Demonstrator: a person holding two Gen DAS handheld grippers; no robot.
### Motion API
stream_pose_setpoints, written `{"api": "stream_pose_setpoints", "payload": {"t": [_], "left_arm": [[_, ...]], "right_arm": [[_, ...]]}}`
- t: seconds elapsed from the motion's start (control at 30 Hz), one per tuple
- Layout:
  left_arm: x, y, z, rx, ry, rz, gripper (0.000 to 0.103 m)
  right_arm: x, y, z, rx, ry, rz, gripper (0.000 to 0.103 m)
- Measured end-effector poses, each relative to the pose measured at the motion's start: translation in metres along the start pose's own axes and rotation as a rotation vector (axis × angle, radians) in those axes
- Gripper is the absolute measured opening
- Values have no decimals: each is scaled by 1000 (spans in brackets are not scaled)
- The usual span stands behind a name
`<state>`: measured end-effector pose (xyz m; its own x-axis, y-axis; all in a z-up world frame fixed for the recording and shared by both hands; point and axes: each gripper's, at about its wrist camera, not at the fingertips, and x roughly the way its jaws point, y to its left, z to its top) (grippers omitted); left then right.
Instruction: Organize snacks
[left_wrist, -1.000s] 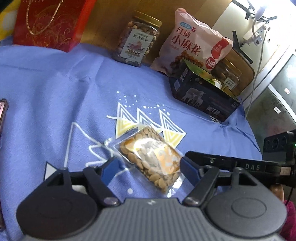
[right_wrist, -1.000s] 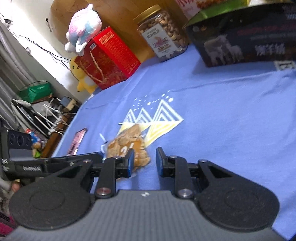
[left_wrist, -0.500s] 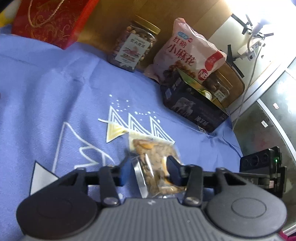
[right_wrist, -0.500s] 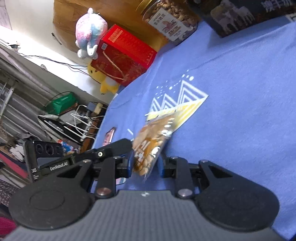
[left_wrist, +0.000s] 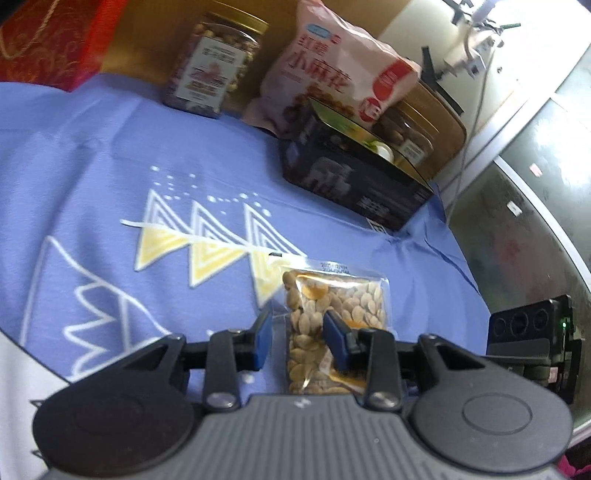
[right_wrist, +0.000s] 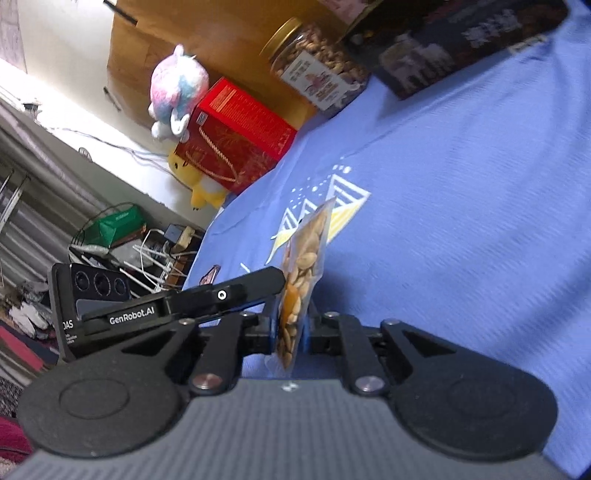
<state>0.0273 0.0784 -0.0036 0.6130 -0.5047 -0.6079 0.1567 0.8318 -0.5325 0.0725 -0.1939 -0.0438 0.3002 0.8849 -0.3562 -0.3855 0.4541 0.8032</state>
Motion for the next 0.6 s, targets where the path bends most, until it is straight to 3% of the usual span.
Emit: {"api": "stream_pose_setpoints", "payload": {"t": [0.6], "left_arm": [[0, -9, -1, 20, 6, 29, 31]], "right_arm": [[-4, -3, -2, 12, -9, 30, 15]]}}
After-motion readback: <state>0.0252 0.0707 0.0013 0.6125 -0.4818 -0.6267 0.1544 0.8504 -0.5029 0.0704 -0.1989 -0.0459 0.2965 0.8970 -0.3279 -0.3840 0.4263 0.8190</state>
